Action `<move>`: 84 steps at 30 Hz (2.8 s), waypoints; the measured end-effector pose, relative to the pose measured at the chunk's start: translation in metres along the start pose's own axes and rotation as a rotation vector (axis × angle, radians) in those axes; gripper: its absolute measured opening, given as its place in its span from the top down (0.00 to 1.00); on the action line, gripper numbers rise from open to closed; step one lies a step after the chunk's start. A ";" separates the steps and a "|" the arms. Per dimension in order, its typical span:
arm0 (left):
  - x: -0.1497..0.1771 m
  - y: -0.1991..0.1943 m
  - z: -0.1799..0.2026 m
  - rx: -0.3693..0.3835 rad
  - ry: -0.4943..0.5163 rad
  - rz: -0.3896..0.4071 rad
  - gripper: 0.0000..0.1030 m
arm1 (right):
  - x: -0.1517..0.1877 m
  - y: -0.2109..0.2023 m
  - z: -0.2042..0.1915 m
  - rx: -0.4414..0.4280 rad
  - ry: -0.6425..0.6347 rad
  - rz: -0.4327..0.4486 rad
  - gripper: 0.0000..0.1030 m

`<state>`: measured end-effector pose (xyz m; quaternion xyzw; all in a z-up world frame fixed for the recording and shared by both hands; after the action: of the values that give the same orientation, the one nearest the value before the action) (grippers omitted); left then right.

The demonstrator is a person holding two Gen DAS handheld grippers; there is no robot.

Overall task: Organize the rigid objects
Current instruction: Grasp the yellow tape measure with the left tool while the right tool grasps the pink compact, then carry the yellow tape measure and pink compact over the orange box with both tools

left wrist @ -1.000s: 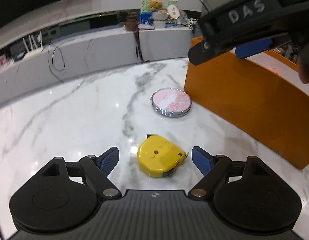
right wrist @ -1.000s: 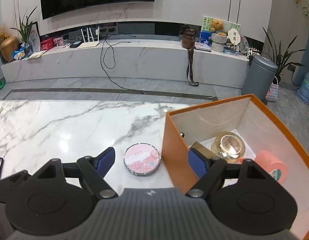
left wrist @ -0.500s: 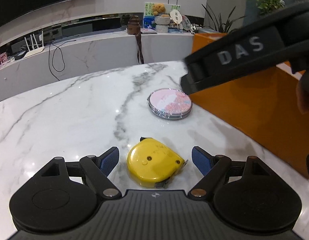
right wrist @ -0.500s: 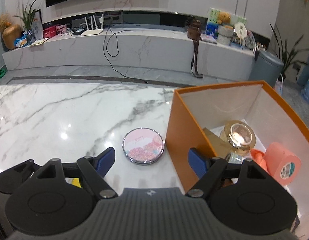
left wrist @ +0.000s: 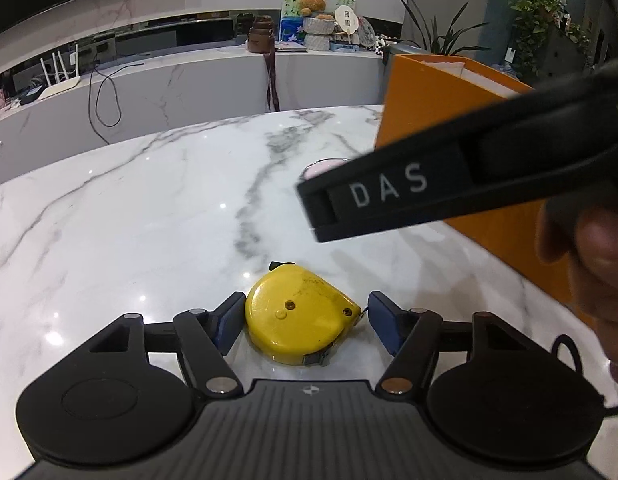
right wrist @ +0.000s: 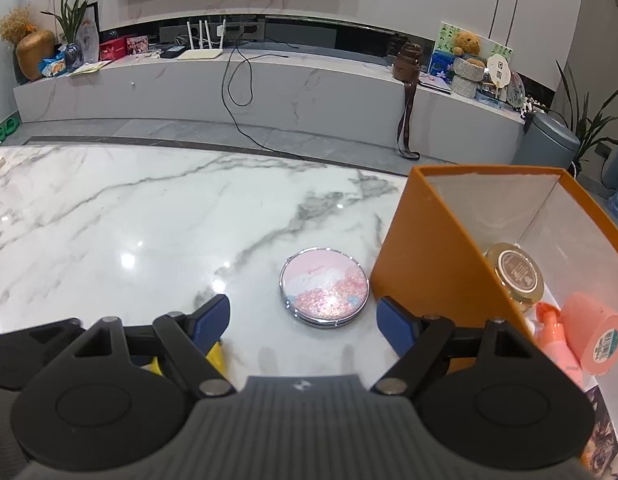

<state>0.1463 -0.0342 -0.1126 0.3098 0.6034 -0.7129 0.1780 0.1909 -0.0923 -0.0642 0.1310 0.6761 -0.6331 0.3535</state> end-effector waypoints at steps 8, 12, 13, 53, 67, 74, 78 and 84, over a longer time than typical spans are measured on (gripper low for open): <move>0.013 -0.020 -0.036 -0.022 -0.028 -0.021 0.25 | 0.004 0.028 -0.005 0.057 0.120 -0.030 0.23; 0.017 -0.028 -0.052 -0.033 -0.038 -0.025 0.25 | 0.010 0.040 -0.010 0.117 0.204 -0.011 0.23; 0.017 -0.028 -0.057 -0.034 -0.040 -0.025 0.25 | 0.011 0.044 -0.012 0.132 0.216 -0.010 0.23; 0.004 -0.046 -0.083 -0.099 -0.111 0.015 0.26 | 0.014 0.035 -0.009 0.053 0.269 -0.004 0.31; -0.019 -0.087 -0.047 -0.082 -0.024 0.054 0.26 | -0.003 -0.034 0.002 -0.003 0.262 0.085 0.31; -0.029 -0.103 -0.036 -0.095 -0.012 0.061 0.26 | -0.008 -0.067 0.014 -0.026 0.276 0.135 0.31; -0.042 -0.111 -0.018 -0.090 0.021 0.081 0.26 | -0.010 -0.086 0.027 -0.033 0.311 0.166 0.31; -0.060 -0.117 0.013 -0.069 0.078 0.105 0.26 | -0.015 -0.113 0.051 -0.020 0.361 0.222 0.31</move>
<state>0.1151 -0.0294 0.0157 0.3622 0.6168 -0.6690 0.2021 0.1471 -0.1554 0.0341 0.3125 0.7161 -0.5497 0.2955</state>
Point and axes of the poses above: each gripper's, at about its wrist camera, not at the fingertips, and y roughly the way its jaws point, z to its right, x to its underside, the point moved 4 cm from there along y, roughly the way its jaws point, and after that the axes turned 2 degrees about -z, right-handed, at the moved point
